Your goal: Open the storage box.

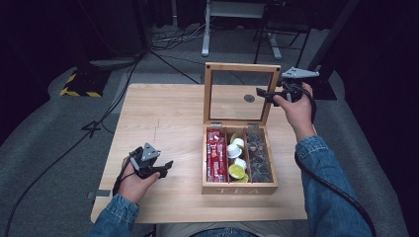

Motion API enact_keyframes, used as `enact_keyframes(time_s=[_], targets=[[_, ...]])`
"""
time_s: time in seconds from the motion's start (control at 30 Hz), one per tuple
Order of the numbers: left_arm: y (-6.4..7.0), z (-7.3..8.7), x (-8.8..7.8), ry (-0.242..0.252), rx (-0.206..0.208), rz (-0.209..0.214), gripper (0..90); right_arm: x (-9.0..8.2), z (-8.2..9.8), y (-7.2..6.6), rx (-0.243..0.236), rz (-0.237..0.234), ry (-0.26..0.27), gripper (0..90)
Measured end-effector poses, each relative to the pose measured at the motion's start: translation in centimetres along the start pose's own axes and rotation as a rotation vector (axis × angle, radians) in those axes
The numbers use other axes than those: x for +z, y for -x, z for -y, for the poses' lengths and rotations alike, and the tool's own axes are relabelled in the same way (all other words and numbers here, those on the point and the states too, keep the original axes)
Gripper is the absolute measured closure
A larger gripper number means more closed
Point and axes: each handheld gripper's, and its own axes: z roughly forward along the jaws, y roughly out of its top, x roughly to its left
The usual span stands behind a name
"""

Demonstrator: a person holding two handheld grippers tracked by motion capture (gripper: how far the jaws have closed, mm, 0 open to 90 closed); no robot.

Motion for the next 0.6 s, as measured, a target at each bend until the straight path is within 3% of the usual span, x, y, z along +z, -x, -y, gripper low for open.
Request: enact_keyframes(time_s=[0.6], targets=[[0.0, 0.0, 0.1, -0.001, 0.006, 0.002, 37.4, 2.0, 1.4, 0.7, 0.053, 0.018, -0.033, 21.0]])
